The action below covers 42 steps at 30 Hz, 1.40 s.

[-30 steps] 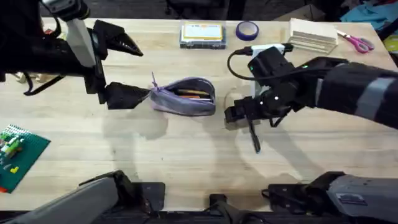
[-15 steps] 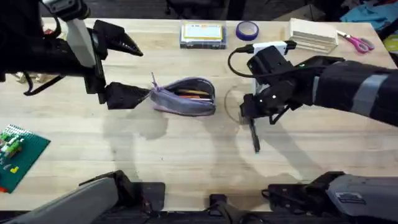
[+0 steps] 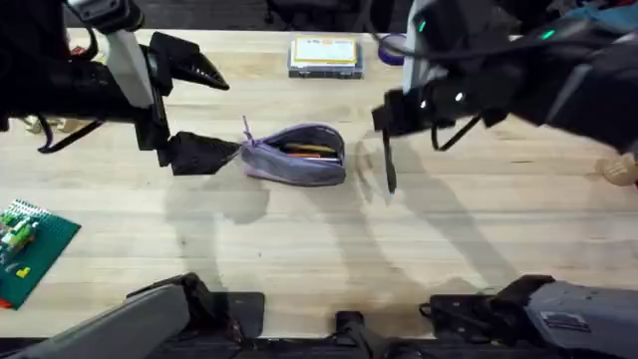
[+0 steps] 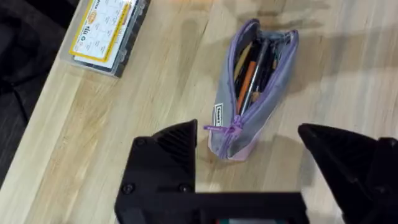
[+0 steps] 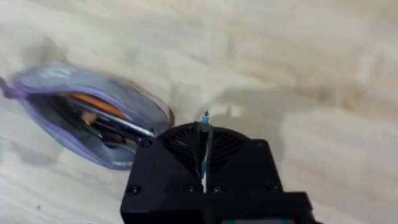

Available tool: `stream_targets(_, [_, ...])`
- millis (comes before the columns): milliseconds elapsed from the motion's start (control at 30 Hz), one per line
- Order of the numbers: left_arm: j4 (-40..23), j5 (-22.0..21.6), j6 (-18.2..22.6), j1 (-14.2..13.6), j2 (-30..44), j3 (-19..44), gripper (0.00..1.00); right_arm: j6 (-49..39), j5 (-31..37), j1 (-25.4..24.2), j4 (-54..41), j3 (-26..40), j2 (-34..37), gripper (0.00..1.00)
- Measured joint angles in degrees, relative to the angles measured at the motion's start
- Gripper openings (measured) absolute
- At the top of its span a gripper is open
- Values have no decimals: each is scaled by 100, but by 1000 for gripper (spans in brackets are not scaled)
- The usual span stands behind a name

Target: Unzip the bag, pick up the pens from the table one at a time and place them inside, then zip the bag closed.

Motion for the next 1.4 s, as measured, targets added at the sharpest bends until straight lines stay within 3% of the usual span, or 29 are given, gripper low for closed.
stream_targets(267, [0, 0, 0, 0, 2, 0, 993, -755, -170, 181, 639, 438, -290, 32])
stream_targets(433, [0, 0, 0, 0, 1, 0, 994, -2045, -789, 800, 1522, 440, -345, 32])
stream_targets(467, [0, 0, 0, 0, 0, 0, 994, -2646, -930, 1064, 1725, 440, -343, 32])
stream_targets(700, [0, 0, 0, 0, 0, 0, 994, -3819, -1024, 1543, 1757, 440, -293, 32])
stream_targets(933, [0, 0, 0, 0, 0, 0, 994, -4343, -1065, 1806, 1900, 443, 393, 32])
stream_targets(1400, [0, -17, 0, 0, 2, 0, 994, -4791, -1111, 1823, 2044, 443, 1310, 33])
